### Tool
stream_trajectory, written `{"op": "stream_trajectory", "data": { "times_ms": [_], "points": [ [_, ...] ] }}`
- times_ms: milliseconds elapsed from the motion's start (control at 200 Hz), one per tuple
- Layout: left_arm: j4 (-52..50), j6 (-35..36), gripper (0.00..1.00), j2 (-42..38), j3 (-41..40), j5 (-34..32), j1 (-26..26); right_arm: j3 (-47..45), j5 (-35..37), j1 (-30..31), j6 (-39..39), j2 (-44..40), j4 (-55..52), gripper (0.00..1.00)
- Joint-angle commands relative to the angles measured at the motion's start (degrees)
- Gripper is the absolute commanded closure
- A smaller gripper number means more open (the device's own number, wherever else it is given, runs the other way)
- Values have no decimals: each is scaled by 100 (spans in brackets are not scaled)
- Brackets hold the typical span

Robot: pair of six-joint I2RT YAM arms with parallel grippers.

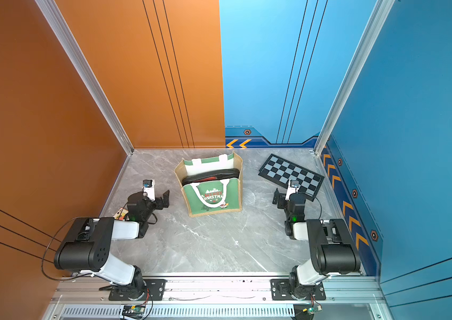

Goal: Remove the ping pong set from the canvas bag
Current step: Adjust the canvas bag at the center of the board.

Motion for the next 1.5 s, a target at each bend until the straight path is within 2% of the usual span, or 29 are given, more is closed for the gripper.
{"op": "stream_trajectory", "data": {
  "times_ms": [0,906,1006,1106,1236,1381,1491],
  "points": [
    [100,84,2,37,-82,89,-48,48,108,8,3,63,24,0],
    [106,76,2,23,-88,87,-49,40,93,8,3,63,50,0],
    [49,66,2,-15,-60,169,-14,-56,305,34,31,-158,74,0],
    [-481,85,2,-373,85,261,4,311,985,25,286,-925,-1322,0],
    [-1602,92,2,-836,508,396,16,1693,1736,17,722,-1492,-3969,1],
    [-3210,-28,2,-676,1545,394,53,3690,2522,213,1707,-1292,-6569,0],
    [-4421,-213,2,-465,2572,557,50,4887,2687,671,1566,-1060,-7568,0]
  ]
}}
